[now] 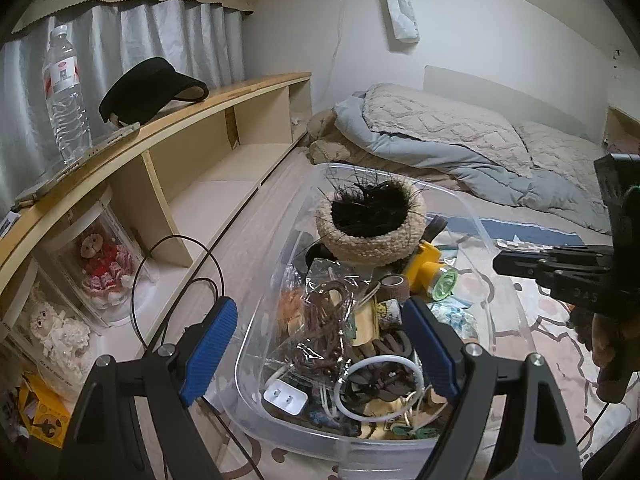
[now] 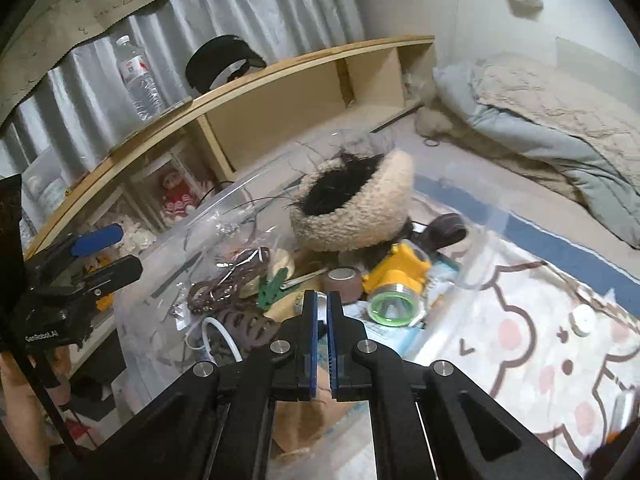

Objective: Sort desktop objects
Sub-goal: 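Withdraw both tools from the bin back toward the items on the bed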

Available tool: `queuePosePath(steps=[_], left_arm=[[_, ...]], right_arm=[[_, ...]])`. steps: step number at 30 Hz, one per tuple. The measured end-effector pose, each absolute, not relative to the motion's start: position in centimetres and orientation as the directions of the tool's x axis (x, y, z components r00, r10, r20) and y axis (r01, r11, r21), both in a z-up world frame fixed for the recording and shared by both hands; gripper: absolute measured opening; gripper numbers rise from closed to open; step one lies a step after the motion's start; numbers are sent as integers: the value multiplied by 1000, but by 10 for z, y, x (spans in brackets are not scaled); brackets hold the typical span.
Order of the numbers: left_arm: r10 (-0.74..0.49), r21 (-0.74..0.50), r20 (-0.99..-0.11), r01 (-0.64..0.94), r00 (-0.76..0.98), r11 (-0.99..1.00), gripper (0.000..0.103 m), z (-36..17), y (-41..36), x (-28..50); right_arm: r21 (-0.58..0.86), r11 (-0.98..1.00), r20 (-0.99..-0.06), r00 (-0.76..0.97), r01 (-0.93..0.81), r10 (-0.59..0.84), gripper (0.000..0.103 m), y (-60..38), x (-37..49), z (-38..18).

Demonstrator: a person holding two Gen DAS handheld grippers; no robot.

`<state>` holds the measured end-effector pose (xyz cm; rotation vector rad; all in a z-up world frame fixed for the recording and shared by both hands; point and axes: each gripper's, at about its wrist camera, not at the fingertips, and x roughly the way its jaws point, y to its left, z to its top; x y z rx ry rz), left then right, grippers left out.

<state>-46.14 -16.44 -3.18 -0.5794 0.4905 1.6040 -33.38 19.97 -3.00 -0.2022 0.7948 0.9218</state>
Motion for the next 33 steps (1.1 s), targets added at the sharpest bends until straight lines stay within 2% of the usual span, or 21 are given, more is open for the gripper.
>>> queuePosePath(steps=[1,2,3,4,5,7,10,15,21,33], left_arm=[[778,-19,-623,-994,-73,-109,85,-31,-166,-460],[780,-20,-622,-994,-72,-107,85,-30,-167,-459],[781,-20,-621,-994,-71,-106,85,-29,-169,-458],[783,-20,-617,-994,-72,-107,86,-28,-171,-457],[785,-20,-615,-994,-72,-107,89,-28,-173,-456],[793,-18,-604,-994,-77,-111,95,-27,-179,-453],[803,-15,-591,-994,-78,-108,100,-25,-186,-450],[813,-26,-578,-994,-75,-110,102,-21,-195,-445],[826,-34,-561,-996,-50,-83,102,-13,-201,-430],[844,-62,-536,-998,10,-27,102,0,-191,-394]], right_arm=[[155,620,-686,368,-769,627,7,196,-337,-29],[147,628,-682,381,-765,624,23,193,-338,-27],[145,633,-679,389,-760,622,40,191,-340,-28],[140,642,-673,403,-754,620,79,187,-342,-26],[132,650,-667,418,-748,617,89,185,-344,-24],[102,670,-647,463,-735,606,90,177,-351,-19],[77,687,-624,502,-723,598,103,166,-360,-11],[16,710,-575,575,-704,582,103,149,-376,-3],[68,736,-517,607,-674,604,103,118,-382,10],[50,832,-477,718,-553,506,103,52,-384,28]])
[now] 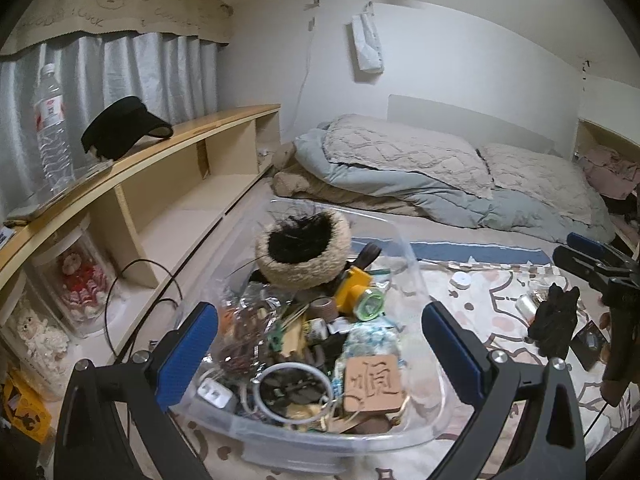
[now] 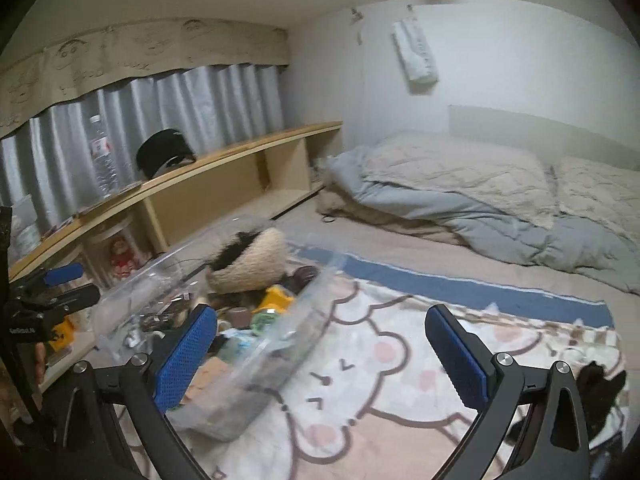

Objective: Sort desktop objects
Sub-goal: 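Withdraw both tools from the bin back toward the items on the bed, then grasp a black glove with the left tool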

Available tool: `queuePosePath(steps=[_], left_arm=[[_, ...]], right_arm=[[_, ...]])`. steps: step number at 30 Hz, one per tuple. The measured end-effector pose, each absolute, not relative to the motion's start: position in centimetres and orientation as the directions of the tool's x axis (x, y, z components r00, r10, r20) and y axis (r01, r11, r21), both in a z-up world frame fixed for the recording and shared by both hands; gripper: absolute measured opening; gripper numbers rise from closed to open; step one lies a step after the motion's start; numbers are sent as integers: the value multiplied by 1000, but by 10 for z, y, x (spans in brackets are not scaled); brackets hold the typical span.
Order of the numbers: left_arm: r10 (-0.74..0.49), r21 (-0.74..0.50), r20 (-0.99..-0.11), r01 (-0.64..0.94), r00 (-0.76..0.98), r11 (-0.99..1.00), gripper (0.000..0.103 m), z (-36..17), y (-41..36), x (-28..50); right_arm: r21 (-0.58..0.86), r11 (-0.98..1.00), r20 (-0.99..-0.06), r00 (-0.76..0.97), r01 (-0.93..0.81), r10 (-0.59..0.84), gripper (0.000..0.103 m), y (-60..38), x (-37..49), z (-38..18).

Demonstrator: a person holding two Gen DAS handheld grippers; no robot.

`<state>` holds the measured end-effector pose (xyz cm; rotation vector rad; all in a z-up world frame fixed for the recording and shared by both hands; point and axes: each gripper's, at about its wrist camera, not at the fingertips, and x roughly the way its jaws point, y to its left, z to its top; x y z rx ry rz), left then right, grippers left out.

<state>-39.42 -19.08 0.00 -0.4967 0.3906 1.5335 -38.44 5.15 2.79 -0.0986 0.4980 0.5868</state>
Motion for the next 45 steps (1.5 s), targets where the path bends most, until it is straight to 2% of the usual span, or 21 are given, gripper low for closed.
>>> queuePosePath(steps=[8,21,32,45], left_arm=[[856,-65,-514,-997,60,31,102,5,-180,-363],[862,-51,-482,-987,159,154,102,13,-162,-286],[841,-68,-467,-960,272,272,102,16,-145,-212],[786,-101,-472,-911,399,401,102,12,-128,-134]], right_arm=[[37,879,-504,751,-475,427,103,2,-381,28],[17,962,-460,853,-271,248,103,-75,-383,38],[-6,991,-555,825,-130,105,103,-123,-373,19],[81,996,-649,758,-23,70,103,-170,-358,-4]])
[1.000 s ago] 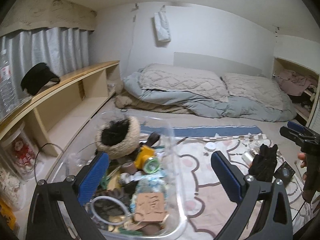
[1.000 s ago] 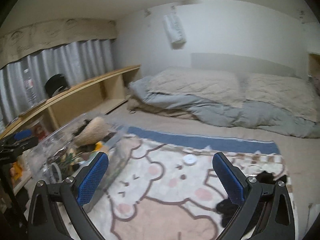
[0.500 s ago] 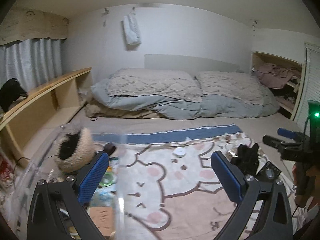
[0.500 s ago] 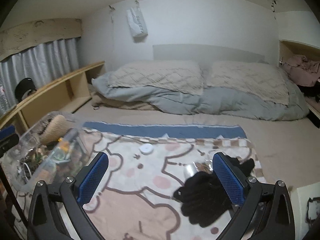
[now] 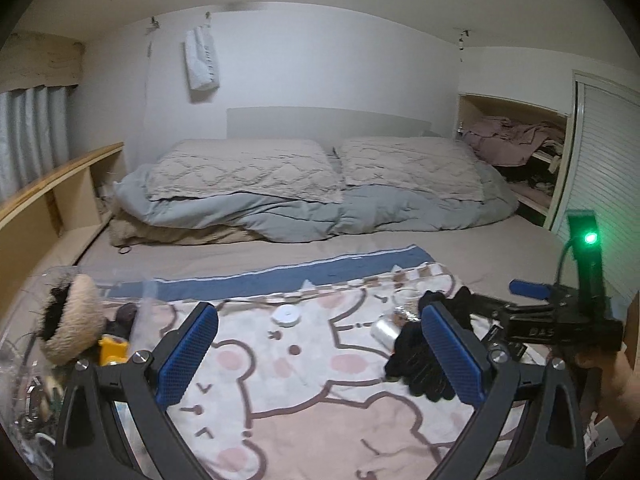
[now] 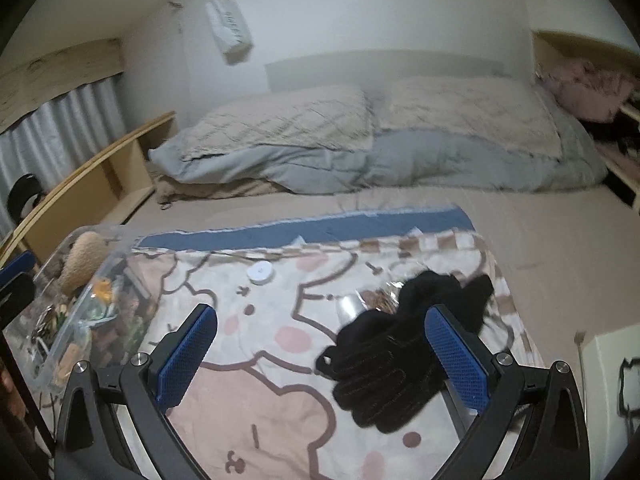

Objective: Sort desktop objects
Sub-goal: 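Grasp a black glove with the left tool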

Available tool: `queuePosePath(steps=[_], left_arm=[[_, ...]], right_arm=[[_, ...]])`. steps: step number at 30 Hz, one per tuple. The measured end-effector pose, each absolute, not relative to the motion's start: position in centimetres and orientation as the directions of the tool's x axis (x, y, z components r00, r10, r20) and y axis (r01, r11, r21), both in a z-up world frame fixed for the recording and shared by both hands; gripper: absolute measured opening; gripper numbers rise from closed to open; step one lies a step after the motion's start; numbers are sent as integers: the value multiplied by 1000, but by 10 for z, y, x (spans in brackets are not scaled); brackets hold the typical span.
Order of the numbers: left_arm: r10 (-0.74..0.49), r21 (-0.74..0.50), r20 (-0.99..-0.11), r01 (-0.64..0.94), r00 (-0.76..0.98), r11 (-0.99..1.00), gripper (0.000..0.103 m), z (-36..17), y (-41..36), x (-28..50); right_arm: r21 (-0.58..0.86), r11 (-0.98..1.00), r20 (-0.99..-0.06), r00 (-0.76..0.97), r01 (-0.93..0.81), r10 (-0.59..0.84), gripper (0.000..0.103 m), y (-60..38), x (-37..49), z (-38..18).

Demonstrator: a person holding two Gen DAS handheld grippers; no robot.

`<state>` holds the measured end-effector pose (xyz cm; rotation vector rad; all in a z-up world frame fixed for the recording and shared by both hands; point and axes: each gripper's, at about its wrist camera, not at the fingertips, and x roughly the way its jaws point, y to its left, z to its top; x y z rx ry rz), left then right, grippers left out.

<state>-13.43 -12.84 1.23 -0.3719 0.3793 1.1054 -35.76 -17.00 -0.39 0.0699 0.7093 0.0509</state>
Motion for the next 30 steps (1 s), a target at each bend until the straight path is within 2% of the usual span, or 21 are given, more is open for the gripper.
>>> queuePosePath(steps=[10,13,16,27,30], left_arm=[[674,-126,-520,-827,525,548,102,-18,-113,-76],[631,-118,-555,-803,542,585,92,-34,-109,-57],[615,-88,-582,-793,532,603,74,-53,-106,-38],[436,-30,-728,-660,529,750,74,-137,-88,31],[410,-35,-738,-637,535,770,74,-149,-82,43]], right_arm=[[125,988,-749,662,89,36,103,-213,-336,-48],[180,976,-775,629,123,64,103,-223,-330,-60],[246,953,-797,596,175,96,103,-237,-326,-73],[358,895,-828,533,267,172,103,-274,-331,-100],[366,888,-835,518,277,183,96,-284,-335,-106]])
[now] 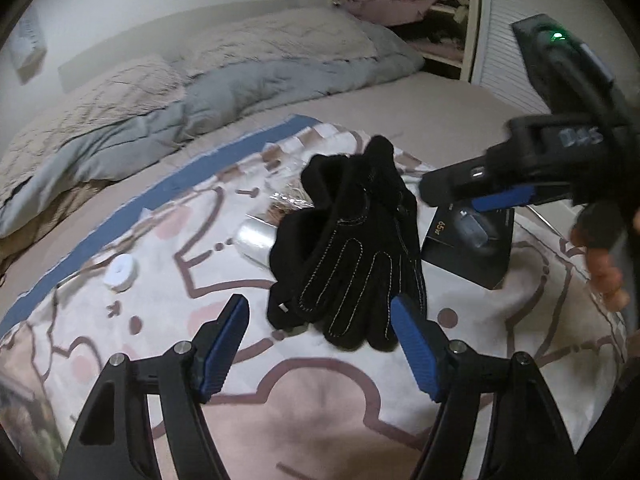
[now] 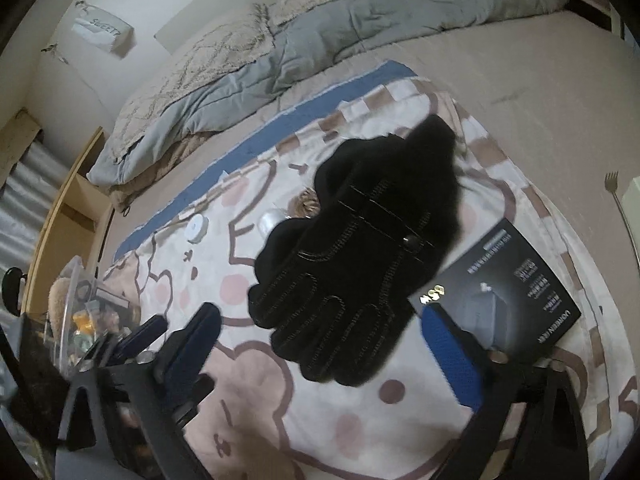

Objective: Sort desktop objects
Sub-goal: 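Grasp a black glove with the left tool, then lift the black glove with the left tool while the right tool moves to the second glove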

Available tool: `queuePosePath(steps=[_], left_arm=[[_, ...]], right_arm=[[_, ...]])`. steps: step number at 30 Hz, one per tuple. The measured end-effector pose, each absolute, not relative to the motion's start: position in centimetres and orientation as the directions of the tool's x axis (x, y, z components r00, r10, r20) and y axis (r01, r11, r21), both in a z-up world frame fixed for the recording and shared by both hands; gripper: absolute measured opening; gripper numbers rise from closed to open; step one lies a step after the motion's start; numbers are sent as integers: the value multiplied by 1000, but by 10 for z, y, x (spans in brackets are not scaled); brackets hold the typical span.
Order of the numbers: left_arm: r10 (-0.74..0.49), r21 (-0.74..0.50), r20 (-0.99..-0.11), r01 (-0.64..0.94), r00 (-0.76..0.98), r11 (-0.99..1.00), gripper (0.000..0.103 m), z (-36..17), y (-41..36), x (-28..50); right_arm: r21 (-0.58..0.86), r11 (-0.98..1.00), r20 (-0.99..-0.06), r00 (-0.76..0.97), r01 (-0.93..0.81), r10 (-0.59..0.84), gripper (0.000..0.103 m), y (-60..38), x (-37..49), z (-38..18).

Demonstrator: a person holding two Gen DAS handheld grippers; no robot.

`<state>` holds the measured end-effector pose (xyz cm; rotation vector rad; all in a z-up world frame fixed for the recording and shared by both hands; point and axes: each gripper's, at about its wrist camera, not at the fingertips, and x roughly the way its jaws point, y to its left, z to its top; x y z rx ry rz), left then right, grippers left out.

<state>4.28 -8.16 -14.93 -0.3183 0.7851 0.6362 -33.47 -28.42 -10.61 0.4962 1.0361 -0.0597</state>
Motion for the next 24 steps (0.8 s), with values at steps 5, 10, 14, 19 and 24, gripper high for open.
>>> queuePosePath(steps=[5,10,14,19,24], left_arm=[[328,-153,-720,-601,611,784,74,-167,-55,58],[276,-195,-723,-571,633,797,74,-183,-43,71],[250,-239,-739,-590,626,772,73,-198,-31,71],[202,-306,-744,-594,637,744,46,-210,-25,66],[188,-325,-743,-592,642,738,18,-204,-26,56]], right_arm=[[507,783,-810,511,362,288,96,-310,-343,-119],[483,794,-820,508,368,263,96,-323,-342,-118],[417,842,-829,523,341,199,96,-328,-341,-109],[407,850,-829,525,335,190,96,-331,-338,-110],[330,881,-848,515,338,120,96,-324,-335,-110]])
